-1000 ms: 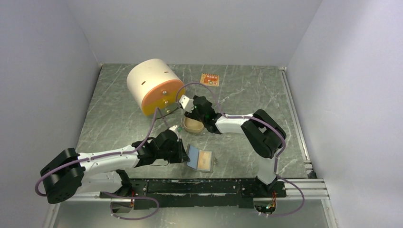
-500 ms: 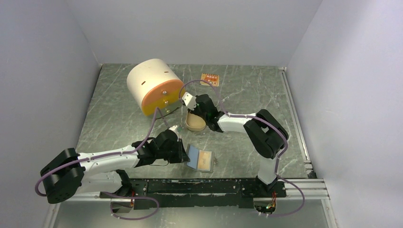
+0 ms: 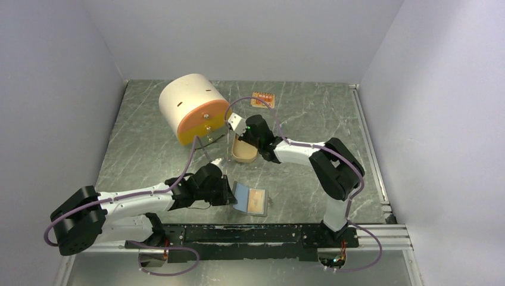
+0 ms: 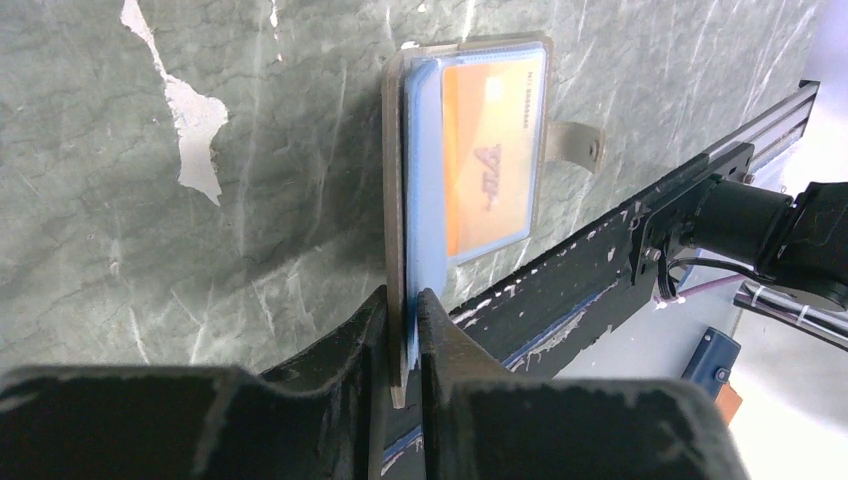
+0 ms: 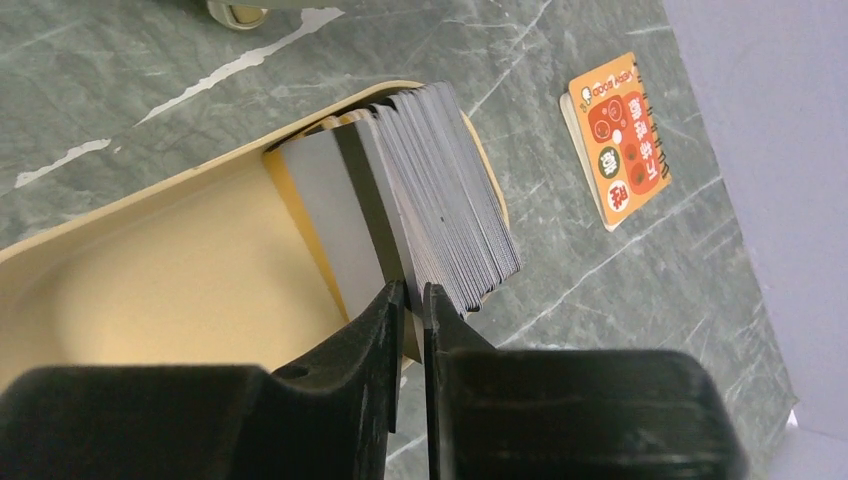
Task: Put the credit cards into the card holder
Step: Pick up the credit card from the storage box.
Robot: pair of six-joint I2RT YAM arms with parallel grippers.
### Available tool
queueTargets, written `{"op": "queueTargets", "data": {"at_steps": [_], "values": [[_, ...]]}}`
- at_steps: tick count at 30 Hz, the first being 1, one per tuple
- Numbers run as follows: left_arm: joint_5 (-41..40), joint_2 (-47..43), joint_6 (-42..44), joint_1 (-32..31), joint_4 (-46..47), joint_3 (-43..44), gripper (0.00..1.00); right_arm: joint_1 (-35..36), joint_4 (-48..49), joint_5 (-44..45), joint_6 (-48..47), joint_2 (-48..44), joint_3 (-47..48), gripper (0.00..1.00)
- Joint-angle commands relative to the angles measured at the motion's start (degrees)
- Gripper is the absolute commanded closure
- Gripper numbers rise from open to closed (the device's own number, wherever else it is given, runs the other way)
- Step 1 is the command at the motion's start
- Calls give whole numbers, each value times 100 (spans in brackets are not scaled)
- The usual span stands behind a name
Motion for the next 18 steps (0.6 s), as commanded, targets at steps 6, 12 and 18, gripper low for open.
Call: {"op": "queueTargets", "data": {"at_steps": [6,12,18], "values": [[-70,-129,12,40,-27,-9,80,-77,-460,-273,84,-327,179,95],[-106,-61,25,41,-49,29,81,-80,-944,-664,225,-451,254,100],[-194,-21,-35,63,-154,45,91,-74,-1084,-791,420,-727,149,100]]}}
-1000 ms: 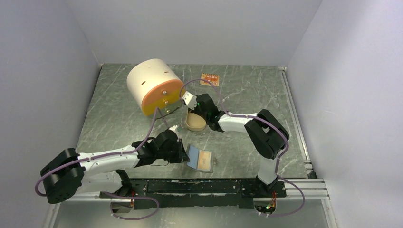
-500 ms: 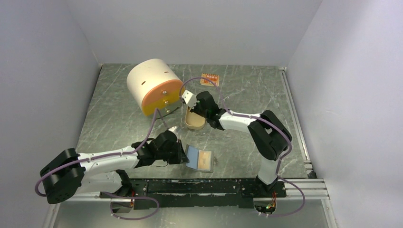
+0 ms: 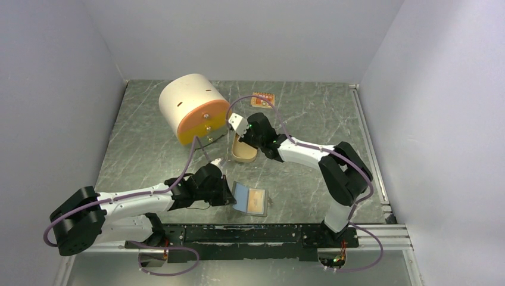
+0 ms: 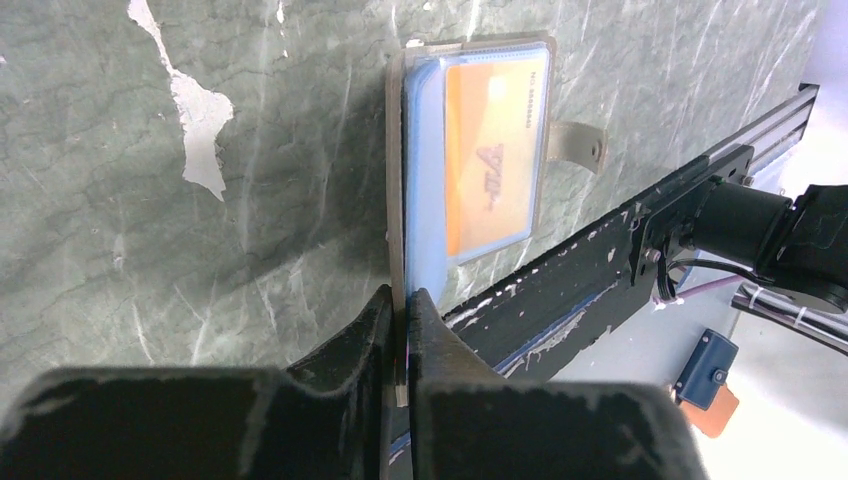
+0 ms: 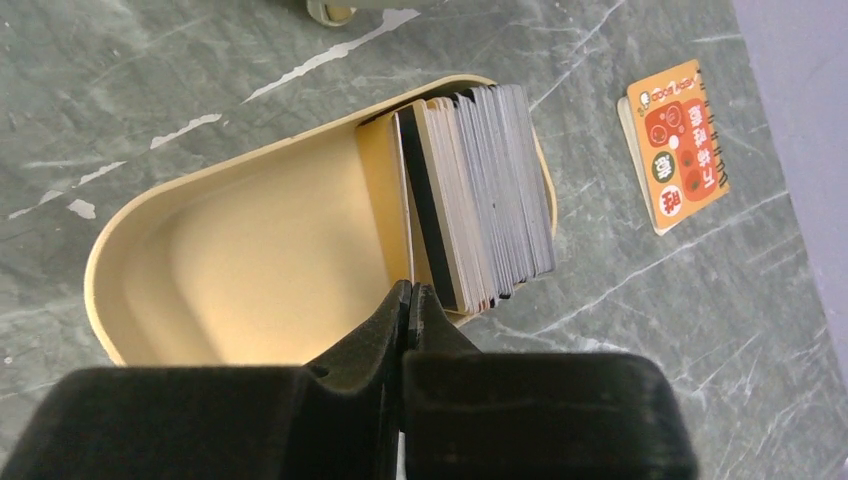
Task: Put the credit cards into the card holder
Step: Pick up the credit card from the storage box, then insert the credit card into the card holder.
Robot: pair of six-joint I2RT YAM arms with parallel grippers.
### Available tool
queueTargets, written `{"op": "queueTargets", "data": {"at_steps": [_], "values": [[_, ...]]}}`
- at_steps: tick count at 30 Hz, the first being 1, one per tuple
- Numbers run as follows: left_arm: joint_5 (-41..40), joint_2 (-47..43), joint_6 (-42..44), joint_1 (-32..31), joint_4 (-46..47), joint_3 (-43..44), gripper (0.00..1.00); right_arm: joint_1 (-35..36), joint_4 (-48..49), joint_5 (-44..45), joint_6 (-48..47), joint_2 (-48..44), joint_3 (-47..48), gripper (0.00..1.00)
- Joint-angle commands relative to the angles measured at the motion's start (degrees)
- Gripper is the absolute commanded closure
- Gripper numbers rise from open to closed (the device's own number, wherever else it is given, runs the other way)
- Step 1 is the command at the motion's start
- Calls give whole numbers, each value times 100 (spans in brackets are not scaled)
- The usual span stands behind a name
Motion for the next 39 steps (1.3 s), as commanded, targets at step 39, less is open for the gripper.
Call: {"op": "queueTargets", "data": {"at_steps": [39], "values": [[-116,-197,-556,483,281,-551,84,-34,-1439,-1475,6003,-4459,-2025,100]]}}
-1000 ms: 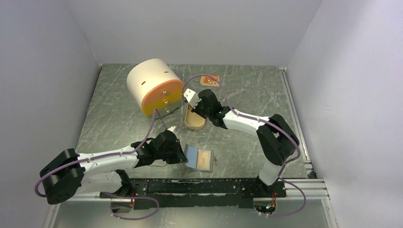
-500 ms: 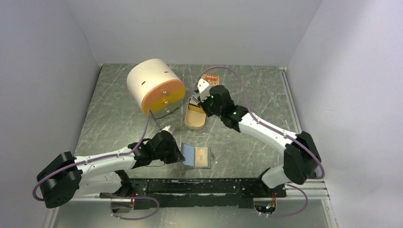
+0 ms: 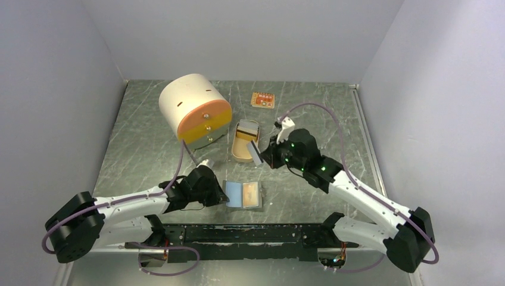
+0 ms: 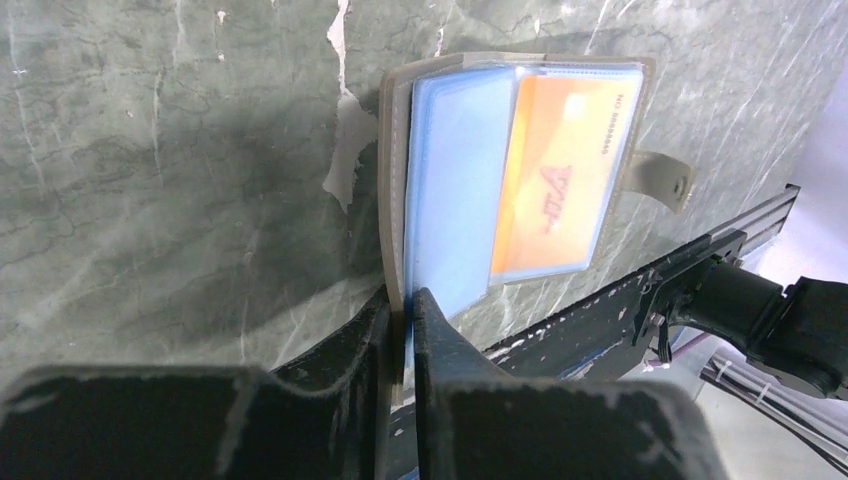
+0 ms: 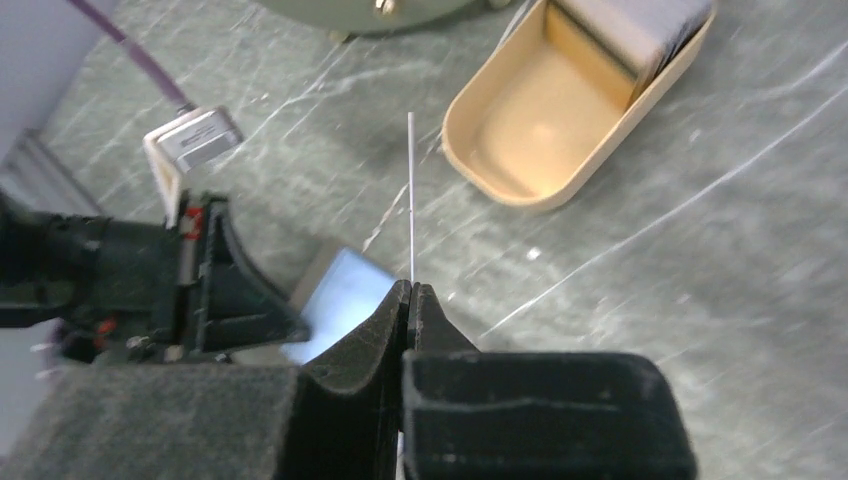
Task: Put the credit cards into the card holder
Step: Insert the credit card into the card holder.
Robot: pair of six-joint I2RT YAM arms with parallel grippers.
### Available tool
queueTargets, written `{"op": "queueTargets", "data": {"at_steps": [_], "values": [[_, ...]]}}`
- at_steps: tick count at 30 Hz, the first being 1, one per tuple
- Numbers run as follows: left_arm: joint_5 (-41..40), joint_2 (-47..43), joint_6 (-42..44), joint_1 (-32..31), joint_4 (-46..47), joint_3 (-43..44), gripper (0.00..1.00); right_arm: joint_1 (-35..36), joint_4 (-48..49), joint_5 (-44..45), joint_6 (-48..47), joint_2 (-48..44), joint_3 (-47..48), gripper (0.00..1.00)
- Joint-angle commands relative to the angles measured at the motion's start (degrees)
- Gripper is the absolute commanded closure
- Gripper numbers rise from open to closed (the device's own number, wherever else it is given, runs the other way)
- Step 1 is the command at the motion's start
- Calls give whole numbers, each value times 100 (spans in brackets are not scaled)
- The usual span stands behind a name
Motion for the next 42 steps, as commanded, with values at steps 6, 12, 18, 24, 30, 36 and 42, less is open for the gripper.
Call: {"op": "queueTargets", "data": {"at_steps": [6,12,18,24,30,36,42], "values": [[235,341,19,43,302,-13,81,223,1158,-808,2826,-751,-1595,100],[220,145,-43,48,321,-116,75,920,1931,-382,3784,-641,-2362,100],[228,100,-94,48,365,-203,76,1277,2359,208,4164,-459,-2823,100],[309,170,-121,47,438,-234,82,1278,2521,404,4273,-376,-3105,100],[324,121,-147,39,596,-376,82,1278,2783,397,4318,-176,-3308,100],[308,229,-5,48,478,-215,82,1282,3315,235,4345,154,-3436,100],[304,267,20,48,482,-190,82,1278,3700,137,4460,274,-3597,100]]}}
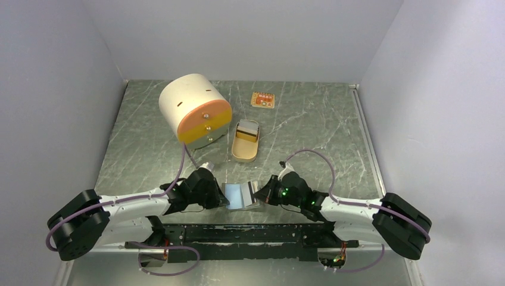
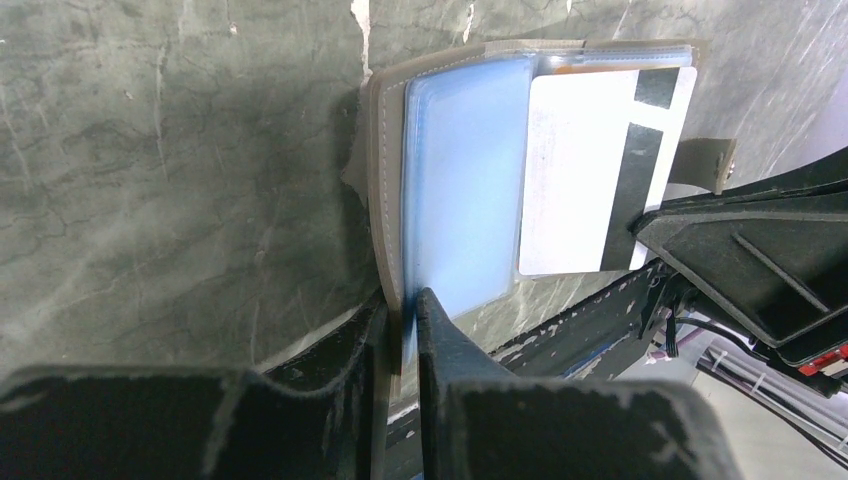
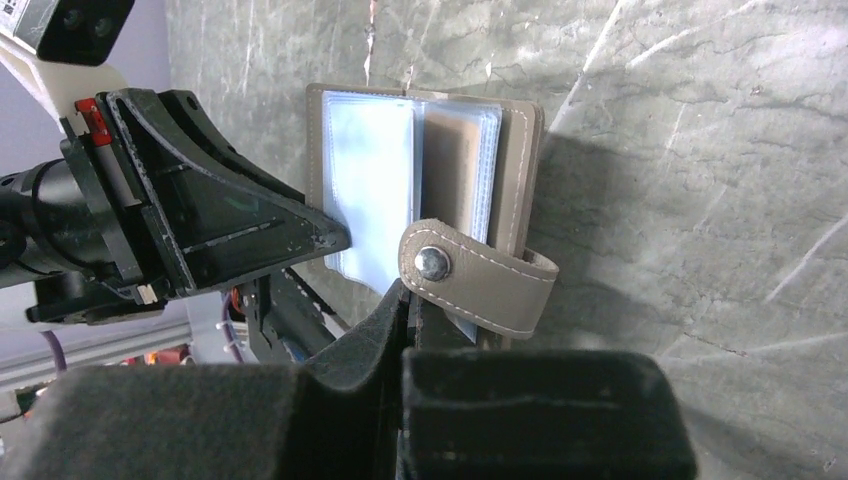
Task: Put the credit cards into the card holder
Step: Insert the credit card into the card holder.
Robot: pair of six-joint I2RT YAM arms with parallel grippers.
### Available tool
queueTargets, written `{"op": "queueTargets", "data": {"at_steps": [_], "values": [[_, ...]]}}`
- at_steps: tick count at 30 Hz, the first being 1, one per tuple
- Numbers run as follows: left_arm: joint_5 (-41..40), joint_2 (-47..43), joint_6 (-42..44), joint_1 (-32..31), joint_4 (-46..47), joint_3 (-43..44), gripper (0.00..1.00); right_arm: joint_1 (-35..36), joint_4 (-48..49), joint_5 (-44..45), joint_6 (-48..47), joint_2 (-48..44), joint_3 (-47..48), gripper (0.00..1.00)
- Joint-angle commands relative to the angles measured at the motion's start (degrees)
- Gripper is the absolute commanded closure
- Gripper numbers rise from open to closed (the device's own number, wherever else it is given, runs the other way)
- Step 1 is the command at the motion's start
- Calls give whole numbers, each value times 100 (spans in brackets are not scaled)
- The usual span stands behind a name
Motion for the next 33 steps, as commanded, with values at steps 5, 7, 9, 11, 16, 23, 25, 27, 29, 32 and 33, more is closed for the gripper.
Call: {"op": "queueTargets", "data": {"at_steps": [5,7,9,11,16,23,25,27,29,32,33], "values": [[136,66,96,26,65,74,82,34,608,-107,102,121,-201,100],[145,80,72,24,90,51,82,33,719,-151,121,158,-239,100],[154,75,70,26,95,41,82,32,836,-172,129,193,-279,100],[146,67,70,24,94,44,82,36,950,-198,157,223,-319,100],[137,71,66,26,76,48,82,32,1040,-178,196,320,-337,100],[174,130,82,23,112,68,82,37,1230,-212,252,540,-311,100],[172,113,93,26,103,72,82,38,1300,-198,263,600,-317,100],[172,96,96,26,107,61,82,36,1343,-179,283,679,-318,100],[178,82,93,26,124,50,82,34,1395,-144,307,759,-326,100],[183,73,104,25,128,63,82,32,1500,-157,346,896,-315,100],[188,70,110,25,141,63,82,36,1531,-175,355,945,-308,100]]}}
